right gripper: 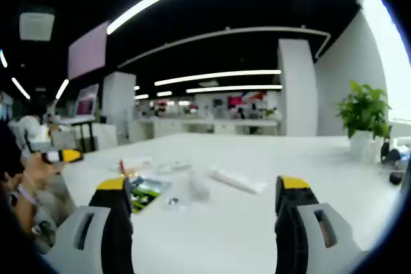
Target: Arrange the skincare products in the storage area until every visible bottle or jar stands upright without overlapping.
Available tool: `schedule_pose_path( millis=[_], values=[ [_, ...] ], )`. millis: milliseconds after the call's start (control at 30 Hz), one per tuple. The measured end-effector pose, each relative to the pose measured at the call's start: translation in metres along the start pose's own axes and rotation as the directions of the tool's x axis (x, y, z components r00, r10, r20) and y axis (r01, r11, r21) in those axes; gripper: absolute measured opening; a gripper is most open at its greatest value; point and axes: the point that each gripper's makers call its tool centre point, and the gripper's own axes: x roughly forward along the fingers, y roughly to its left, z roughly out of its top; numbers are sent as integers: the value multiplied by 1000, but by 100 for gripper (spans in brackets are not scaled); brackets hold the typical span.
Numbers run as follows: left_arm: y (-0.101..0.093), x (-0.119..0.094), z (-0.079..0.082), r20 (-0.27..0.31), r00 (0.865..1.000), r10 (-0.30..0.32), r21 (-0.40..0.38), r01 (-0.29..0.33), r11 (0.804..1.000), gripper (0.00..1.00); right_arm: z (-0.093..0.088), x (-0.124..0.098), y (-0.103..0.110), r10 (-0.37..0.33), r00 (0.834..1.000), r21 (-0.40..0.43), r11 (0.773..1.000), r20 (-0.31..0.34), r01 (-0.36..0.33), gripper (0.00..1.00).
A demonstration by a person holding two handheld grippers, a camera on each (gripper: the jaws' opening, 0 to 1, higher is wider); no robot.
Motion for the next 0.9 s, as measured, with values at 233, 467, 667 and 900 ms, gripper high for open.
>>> schedule_pose_path(
  millis=[233,467,667,900],
  values=[
    [-1,0,1,-6,1000,6,13,-5,1000,99,-2,0,1,6,1000,3,1000,-4,-6,90],
    [-4,-4,6,1,1000,6,7,-6,1000,99,-7,2,5,20,999,-16,1000,-34,-21,94],
    [-6,-8,9,-1,1000,12,18,-12,1000,100,-9,2,6,22,999,-12,1000,-38,-23,96],
    [-6,-12,11,-3,1000,23,37,-23,999,100,-10,0,1,-4,999,-3,1000,-44,3,100]
  ],
)
